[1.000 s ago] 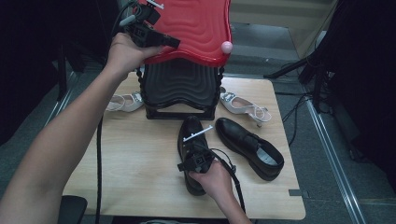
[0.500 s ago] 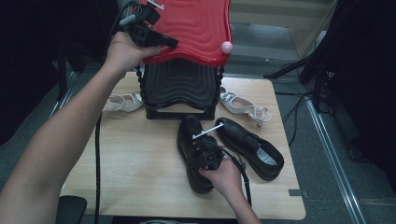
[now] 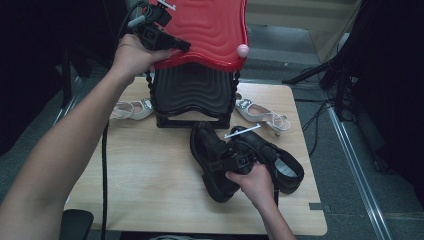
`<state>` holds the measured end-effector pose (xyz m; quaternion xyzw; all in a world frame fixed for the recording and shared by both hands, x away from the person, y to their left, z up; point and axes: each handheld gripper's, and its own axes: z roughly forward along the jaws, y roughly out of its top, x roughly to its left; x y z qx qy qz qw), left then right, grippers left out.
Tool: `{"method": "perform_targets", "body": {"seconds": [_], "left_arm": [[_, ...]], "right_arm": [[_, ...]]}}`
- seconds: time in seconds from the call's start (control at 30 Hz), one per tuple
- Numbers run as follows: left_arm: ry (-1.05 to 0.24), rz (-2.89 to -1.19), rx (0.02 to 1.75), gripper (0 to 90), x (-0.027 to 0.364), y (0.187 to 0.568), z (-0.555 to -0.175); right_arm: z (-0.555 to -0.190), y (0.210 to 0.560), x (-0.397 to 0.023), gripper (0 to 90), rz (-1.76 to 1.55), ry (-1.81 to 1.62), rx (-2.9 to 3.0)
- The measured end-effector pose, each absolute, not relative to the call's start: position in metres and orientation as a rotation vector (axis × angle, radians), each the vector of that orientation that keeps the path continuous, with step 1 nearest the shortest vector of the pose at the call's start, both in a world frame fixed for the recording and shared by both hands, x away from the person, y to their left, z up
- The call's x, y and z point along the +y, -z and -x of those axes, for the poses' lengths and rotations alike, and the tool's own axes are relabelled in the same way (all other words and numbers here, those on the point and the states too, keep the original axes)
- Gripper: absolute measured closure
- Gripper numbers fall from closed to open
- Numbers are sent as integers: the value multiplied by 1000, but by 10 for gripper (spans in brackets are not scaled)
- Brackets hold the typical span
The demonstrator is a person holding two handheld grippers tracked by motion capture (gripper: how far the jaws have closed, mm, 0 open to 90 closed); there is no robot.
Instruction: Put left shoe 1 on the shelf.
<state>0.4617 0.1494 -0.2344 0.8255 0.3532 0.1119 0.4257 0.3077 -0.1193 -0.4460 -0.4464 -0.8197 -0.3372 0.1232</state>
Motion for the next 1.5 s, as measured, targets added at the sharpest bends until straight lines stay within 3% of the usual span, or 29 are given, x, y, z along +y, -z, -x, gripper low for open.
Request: {"method": "perform_targets", "body": {"seconds": [0.4,0.8,1.1,1.5], "left_arm": [[-287,-2066,892,900,148,234,-461],[-297,-2090,900,900,146,231,-461],[-281,-2088,912,900,148,231,-462],[-273,-2091,908,900,149,231,-462]], "right_arm": [[-307,422,-118,869,1235,1054,-2370],[-303,370,-104,870,1149,1176,-2439],[-332,348,-78,870,1138,1251,-2497],[-373,351,-34,869,1200,1372,-2639]]}}
